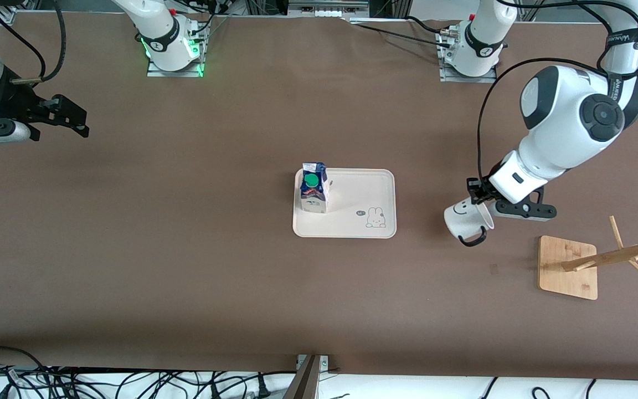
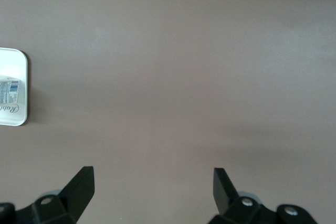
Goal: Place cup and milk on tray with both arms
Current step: 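Carry the white mug toward the tray with the left gripper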
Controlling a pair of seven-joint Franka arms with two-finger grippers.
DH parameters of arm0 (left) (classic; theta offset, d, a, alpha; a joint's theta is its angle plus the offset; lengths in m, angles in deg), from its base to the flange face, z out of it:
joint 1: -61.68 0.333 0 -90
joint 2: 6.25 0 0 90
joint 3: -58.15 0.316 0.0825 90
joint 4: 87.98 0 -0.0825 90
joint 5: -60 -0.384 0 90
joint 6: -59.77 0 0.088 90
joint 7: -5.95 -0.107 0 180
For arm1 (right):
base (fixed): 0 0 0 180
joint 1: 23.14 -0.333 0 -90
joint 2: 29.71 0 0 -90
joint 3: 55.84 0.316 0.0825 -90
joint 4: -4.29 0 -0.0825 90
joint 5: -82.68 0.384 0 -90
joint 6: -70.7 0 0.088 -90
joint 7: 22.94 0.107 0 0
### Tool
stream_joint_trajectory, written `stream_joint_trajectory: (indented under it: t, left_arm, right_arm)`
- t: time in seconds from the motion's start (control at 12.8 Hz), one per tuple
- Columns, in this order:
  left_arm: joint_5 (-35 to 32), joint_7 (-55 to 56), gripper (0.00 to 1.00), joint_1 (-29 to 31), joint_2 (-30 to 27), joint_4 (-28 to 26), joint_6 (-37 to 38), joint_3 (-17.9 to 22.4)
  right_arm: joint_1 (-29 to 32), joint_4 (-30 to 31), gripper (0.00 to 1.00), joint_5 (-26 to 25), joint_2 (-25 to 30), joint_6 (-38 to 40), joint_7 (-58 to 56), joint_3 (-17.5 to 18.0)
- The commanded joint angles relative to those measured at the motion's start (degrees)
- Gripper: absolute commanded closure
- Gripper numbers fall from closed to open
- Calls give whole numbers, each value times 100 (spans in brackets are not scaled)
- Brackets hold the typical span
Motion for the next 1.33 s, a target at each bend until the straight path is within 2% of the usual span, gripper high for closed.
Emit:
stream_joint_trajectory:
  t: [0.0,0.16,0.39,0.55,0.78,1.09,1.25]
  left_arm:
    - [-173,120,100,-9,21,104,183,-12]
    - [-217,198,100,-44,21,104,192,-117]
    - [-804,365,100,-53,21,130,358,-389]
    - [-1095,532,100,-61,65,445,787,-574]
    - [-1131,752,100,-254,196,788,1237,-689]
    - [-1122,1410,100,-649,468,1087,1361,-856]
    - [-1122,1770,100,-904,775,1316,1387,-856]
  right_arm:
    - [73,-116,0,-28,-39,31,-53,64]
    - [73,-116,0,-28,-39,31,-53,64]
    - [73,-116,0,-28,-39,31,-53,64]
    - [73,-116,0,-28,-39,31,-53,64]
    - [73,-116,0,-28,-39,31,-53,64]
    - [108,-116,0,-19,-39,31,-53,64]
    - [108,-116,0,-19,-39,31,-53,64]
